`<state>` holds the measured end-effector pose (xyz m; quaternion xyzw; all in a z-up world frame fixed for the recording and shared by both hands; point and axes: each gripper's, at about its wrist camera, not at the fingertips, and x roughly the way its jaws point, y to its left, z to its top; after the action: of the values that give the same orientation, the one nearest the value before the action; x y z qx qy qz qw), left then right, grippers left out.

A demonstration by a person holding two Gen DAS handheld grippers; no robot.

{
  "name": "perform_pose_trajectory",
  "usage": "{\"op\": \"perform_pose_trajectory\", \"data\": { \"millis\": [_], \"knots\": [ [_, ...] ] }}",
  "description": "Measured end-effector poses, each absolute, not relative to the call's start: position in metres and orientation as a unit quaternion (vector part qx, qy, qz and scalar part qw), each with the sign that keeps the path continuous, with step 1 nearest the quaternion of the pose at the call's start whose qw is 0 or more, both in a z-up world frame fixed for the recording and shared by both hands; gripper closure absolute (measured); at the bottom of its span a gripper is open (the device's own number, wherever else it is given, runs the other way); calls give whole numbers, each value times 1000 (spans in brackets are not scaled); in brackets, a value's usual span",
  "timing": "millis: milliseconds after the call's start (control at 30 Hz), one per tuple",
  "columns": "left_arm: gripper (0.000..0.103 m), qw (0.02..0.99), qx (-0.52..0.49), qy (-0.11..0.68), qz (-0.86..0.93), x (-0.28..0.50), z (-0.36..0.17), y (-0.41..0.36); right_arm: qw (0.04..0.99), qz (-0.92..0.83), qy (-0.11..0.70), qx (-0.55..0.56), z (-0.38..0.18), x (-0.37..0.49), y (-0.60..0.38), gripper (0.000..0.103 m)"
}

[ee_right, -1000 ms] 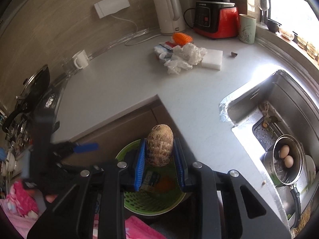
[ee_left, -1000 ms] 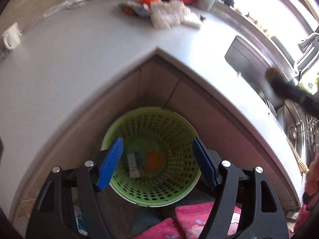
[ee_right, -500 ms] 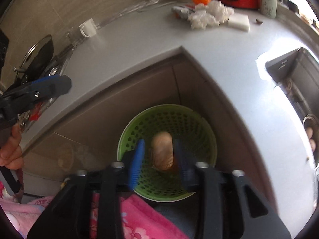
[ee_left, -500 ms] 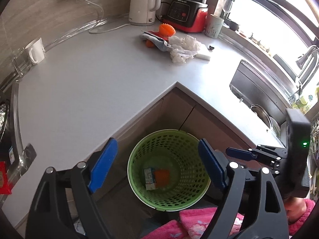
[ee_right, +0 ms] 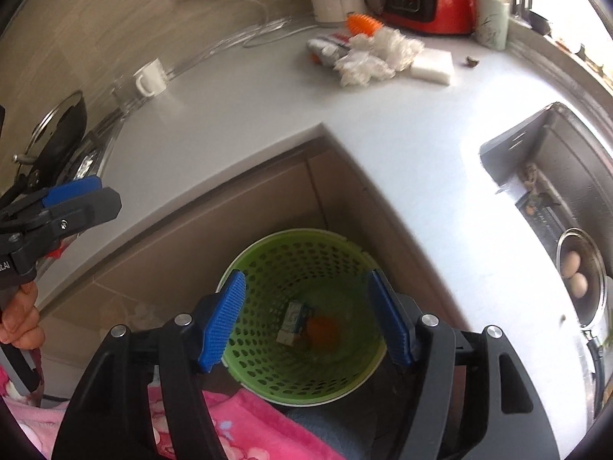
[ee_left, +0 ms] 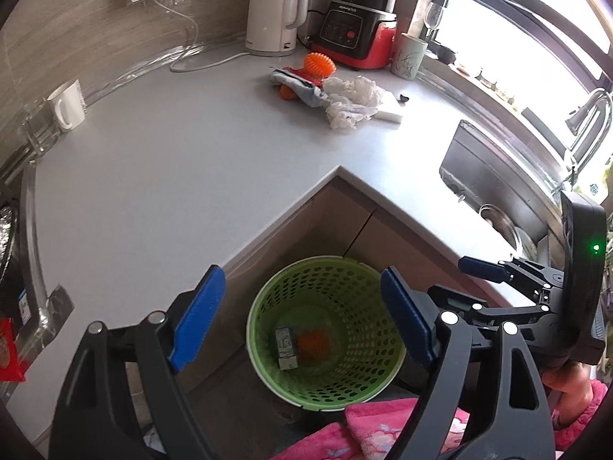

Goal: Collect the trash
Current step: 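Release the foam net into the basket with the left gripper while the right gripper drops the nut, then move the left gripper to the tissues and grasp a white tissue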

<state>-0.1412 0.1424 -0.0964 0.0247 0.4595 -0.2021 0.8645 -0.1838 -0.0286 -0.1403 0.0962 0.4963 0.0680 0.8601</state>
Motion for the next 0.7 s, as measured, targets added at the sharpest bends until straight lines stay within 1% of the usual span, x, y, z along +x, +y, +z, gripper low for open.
{"op": "perform_pose_trajectory", "data": {
  "millis": [67,300,700],
  "knots": [
    [24,863,20,460,-209,-135,-95,136,864,58,491,97,-136,-183,-36,31],
    [24,864,17,458,-210,-108,-92,106,875,21,475,91,-124,-169,-78,31],
    [24,871,11,449,-198,-40,-88,39,882,18,466,69,-118,-92,-152,31]
  ]
}}
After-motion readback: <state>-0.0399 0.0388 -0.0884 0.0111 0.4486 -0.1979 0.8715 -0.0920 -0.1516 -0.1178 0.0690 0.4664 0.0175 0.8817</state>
